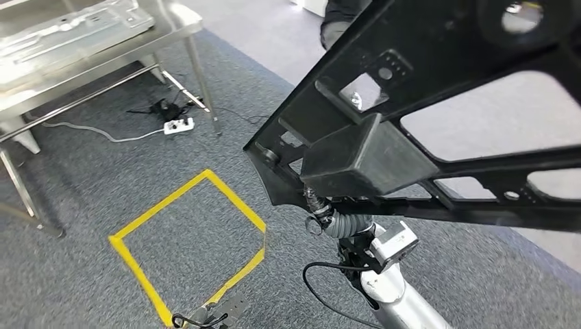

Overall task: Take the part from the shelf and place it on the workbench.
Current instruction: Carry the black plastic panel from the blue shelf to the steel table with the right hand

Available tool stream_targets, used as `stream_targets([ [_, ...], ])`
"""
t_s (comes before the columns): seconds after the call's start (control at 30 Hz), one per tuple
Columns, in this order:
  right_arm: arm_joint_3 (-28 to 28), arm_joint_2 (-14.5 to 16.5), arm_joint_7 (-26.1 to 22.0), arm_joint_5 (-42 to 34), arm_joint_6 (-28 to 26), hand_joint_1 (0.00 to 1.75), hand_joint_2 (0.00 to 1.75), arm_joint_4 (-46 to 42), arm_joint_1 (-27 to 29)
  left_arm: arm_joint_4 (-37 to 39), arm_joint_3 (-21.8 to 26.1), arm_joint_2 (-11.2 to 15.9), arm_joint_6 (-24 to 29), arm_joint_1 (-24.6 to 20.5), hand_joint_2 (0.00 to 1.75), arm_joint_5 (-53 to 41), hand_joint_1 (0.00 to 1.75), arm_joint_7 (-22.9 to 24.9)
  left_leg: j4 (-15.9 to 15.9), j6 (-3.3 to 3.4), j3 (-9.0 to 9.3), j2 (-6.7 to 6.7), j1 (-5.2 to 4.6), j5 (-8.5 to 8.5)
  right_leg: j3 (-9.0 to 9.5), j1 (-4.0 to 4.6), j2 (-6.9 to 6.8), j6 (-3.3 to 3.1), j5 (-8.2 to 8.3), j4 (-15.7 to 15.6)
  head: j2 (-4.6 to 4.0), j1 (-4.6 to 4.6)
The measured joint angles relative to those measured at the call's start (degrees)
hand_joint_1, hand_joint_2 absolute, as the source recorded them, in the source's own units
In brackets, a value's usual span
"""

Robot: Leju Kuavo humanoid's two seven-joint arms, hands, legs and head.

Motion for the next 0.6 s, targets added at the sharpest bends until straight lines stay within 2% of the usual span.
stream_targets([
  [0.03, 0.0, 0.0, 0.0, 0.0, 0.0, 1.75, 1.75, 0.0, 0.0, 0.0, 0.0, 0.0, 0.0, -0.1, 1.75, 0.0, 0.00, 0.0, -2.3, 0.35, 1.21, 0.88, -0.36, 0.42, 0.12, 0.17, -0.56, 0.18, -0.16, 0.0, 0.00, 0.09],
  [0.07, 0.0, 0.0, 0.0, 0.0, 0.0, 1.75, 1.75, 0.0, -0.1, 0.0, 0.0, 0.0, 0.0, -0.2, 1.75, 0.0, 0.00, 0.0, -3.2, 0.63, 1.61, 1.32, -0.69, 0.26, 0.23, 0.32, -1.08, 0.39, -0.29, 0.0, 0.00, 0.20],
  [0.13, -0.1, 0.0, 0.0, 0.0, 0.0, 1.75, 1.75, 0.0, -0.1, 0.0, 0.0, 0.0, 0.0, -0.1, 1.75, 0.0, 0.00, 0.0, -3.5, 1.09, 1.58, 0.12, -0.88, 0.29, 0.57, 0.49, -2.21, 0.86, -0.46, -0.3, 0.00, 0.39],
  [0.17, -0.1, 0.0, 0.0, 0.0, 0.0, 1.75, 1.75, 0.0, -0.1, 0.0, 0.0, 0.0, 0.0, -0.1, 1.75, 0.0, 0.00, 0.0, -3.8, 1.36, 1.73, -0.57, -0.74, 0.39, 0.70, 0.41, -2.24, 1.16, -0.76, -0.2, 0.00, 0.43],
  [0.23, -0.1, 0.0, 0.0, 0.0, 0.0, 1.75, 1.75, 0.0, -0.2, 0.0, 0.0, 0.1, 0.0, 0.0, 1.75, 0.0, 0.00, 0.0, -4.4, 1.91, 2.18, -1.82, -0.31, 0.70, -0.28, 0.18, 0.19, 1.61, -2.63, 2.5, 0.00, 0.76],
  [0.3, -0.2, 0.0, 0.0, 0.0, 0.0, 1.75, 1.75, 0.0, -0.2, 0.0, 0.0, 0.0, 0.0, -0.1, 1.75, 0.0, 0.00, 0.0, -4.7, 2.25, 2.44, -3.07, -0.11, 0.85, -3.51, 0.05, 3.47, 1.84, -5.93, 9.2, 0.00, 1.41],
  [0.33, -0.2, 0.0, 0.0, 0.0, 0.0, 1.75, 1.75, 0.0, -0.2, 0.0, 0.0, 0.0, 0.0, -0.1, 1.75, 0.0, 0.00, 0.0, -4.7, 2.32, 2.43, -3.79, -0.12, 0.85, -5.49, 0.05, 4.14, 1.92, -7.16, 12.8, 0.00, 1.63],
  [0.37, -0.2, 0.0, 0.0, 0.0, 0.0, 1.75, 1.75, 0.1, -0.1, 0.0, 0.0, 0.0, 0.0, -0.1, 1.75, 0.0, 0.00, 0.0, -4.6, 2.36, 2.42, -4.59, -0.14, 0.82, -7.08, 0.05, 4.47, 1.97, -7.64, 15.4, 0.00, 1.79],
  [0.4, -0.2, 0.0, 0.0, 0.0, 0.0, 1.75, 1.75, 0.1, 0.0, 0.0, 0.0, 0.0, 0.0, -0.1, 1.75, 0.0, 0.00, 0.0, -4.4, 2.35, 2.42, -5.41, -0.15, 0.76, -7.75, 0.02, 4.61, 1.99, -6.89, 15.8, 0.00, 1.87],
  [0.43, -0.2, 0.0, 0.0, 0.0, 0.0, 1.75, 1.75, 0.1, 0.0, 0.0, 0.0, 0.0, 0.0, -0.1, 1.75, 0.0, 0.00, 0.0, -4.2, 2.32, 2.45, -6.29, -0.13, 0.68, -7.54, -0.04, 4.75, 1.98, -5.20, 14.4, 0.00, 1.93],
  [0.47, -0.2, 0.0, 0.0, 0.0, 0.0, 1.75, 1.75, 0.2, 0.0, 0.0, 0.0, 0.0, -0.1, -0.1, 1.75, 0.0, 0.00, 0.0, -4.1, 2.23, 2.51, -7.07, -0.10, 0.58, -6.34, -0.17, 5.12, 1.95, -2.89, 11.2, 0.00, 2.01],
  [0.5, -0.2, 0.0, 0.0, 0.0, 0.0, 1.75, 1.75, 0.2, 0.0, 0.0, 0.0, 0.0, -0.2, -0.1, 1.75, 0.0, 0.00, 0.1, -3.9, 2.09, 2.53, -7.77, -0.03, 0.47, -4.71, -0.39, 6.22, 1.90, -0.89, 7.3, 0.00, 2.10],
  [0.53, -0.2, 0.0, 0.0, 0.0, 0.1, 1.75, 1.75, 0.2, 0.0, 0.0, 0.0, 0.0, -0.3, -0.1, 1.75, 0.0, 0.00, 0.1, -3.6, 1.86, 2.39, -8.47, -0.03, 0.37, -3.27, -0.58, 7.41, 1.82, 0.36, 4.0, 0.00, 2.17],
  [0.6, -0.2, 0.0, 0.0, 0.0, 0.1, 1.75, 1.75, 0.3, -0.1, 0.0, 0.0, 0.0, -0.6, -0.2, 1.75, 0.1, 0.00, 0.1, -3.5, 1.24, 1.91, -9.69, 0.06, 0.47, -1.87, -0.63, 8.98, 1.52, 0.84, 0.9, 0.01, 2.36],
])
